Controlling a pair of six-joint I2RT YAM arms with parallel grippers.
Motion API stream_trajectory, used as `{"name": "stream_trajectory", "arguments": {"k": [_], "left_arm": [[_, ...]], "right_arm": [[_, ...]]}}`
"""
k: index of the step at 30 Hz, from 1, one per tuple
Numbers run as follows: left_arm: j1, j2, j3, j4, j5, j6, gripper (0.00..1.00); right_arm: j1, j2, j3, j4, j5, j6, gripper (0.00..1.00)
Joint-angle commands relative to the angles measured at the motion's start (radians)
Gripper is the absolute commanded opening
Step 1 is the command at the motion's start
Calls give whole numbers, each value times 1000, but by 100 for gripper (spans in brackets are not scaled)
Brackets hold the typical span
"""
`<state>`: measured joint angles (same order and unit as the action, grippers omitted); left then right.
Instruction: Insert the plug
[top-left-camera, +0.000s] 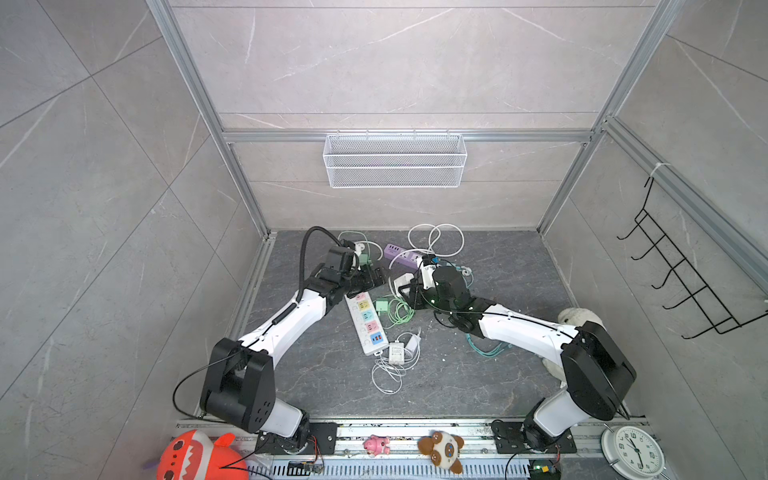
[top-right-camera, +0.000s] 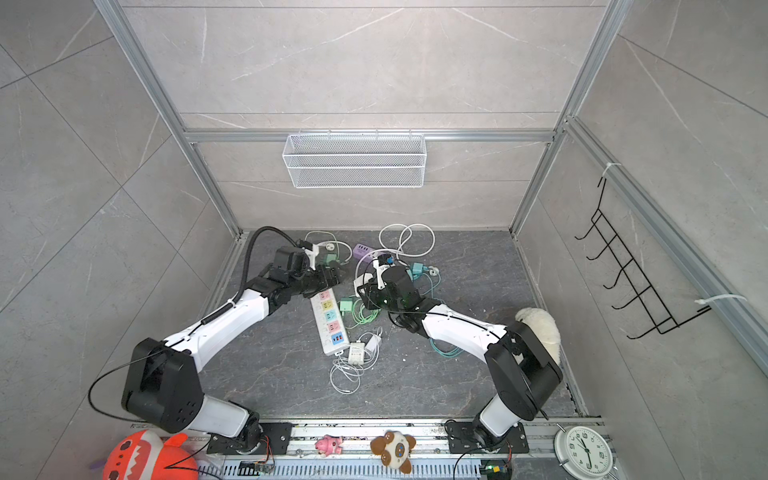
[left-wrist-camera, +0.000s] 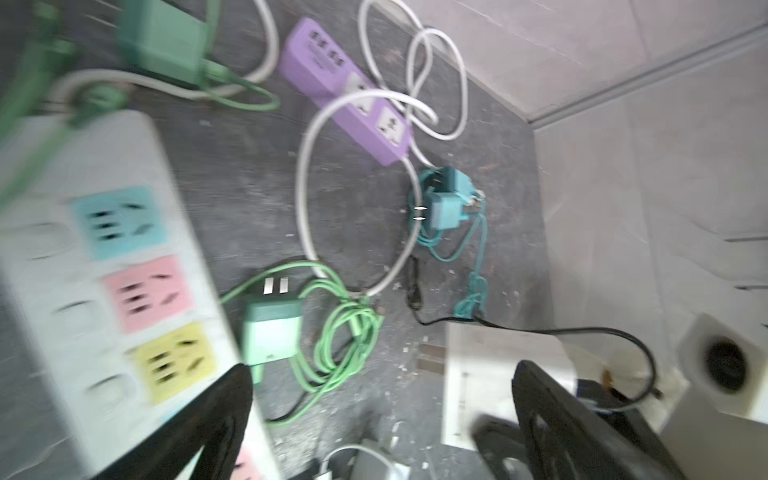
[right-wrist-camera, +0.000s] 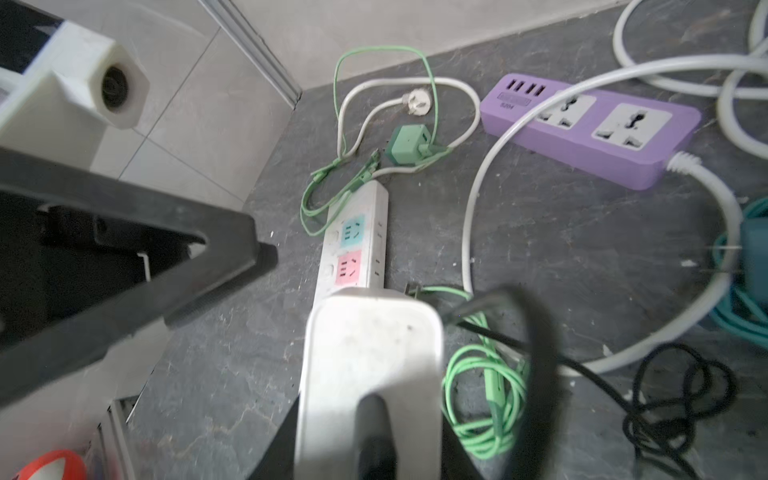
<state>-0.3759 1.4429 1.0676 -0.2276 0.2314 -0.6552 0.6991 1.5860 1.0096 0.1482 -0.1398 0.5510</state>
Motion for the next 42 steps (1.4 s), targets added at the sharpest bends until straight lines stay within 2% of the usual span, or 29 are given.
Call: {"name": "stream_trajectory", "arguments": {"k": [1,4,7,14,17,22,30,42], "left_arm": [[55,-71,-57,-168,-190,81,100],[113,-117,-138,-137,-166,77,100],[130,-128,-202,-84,-147,66,100],[154,0,-206,12,-34,80,100],[162,44,-209,59,11,77,100],[219,64,-222,119,10,71,100],[290,169,-158,171,19,107,100],[310,283,-60,198,50,135,100]], "right_arm": [[4,-41,58,-156,-114,-25,14],[11,-33,92,-252,-156,-26,14],[27,-6,148,-353,-177,-36,14],[118,113,333,-574,-125,-22,14],[152,151,359,-579,-121,23,14],[202,192,370,-572,-80,40,14],[265,234,369,-549,-35,67,14],[351,400,513,-553,-3,53,13]]}}
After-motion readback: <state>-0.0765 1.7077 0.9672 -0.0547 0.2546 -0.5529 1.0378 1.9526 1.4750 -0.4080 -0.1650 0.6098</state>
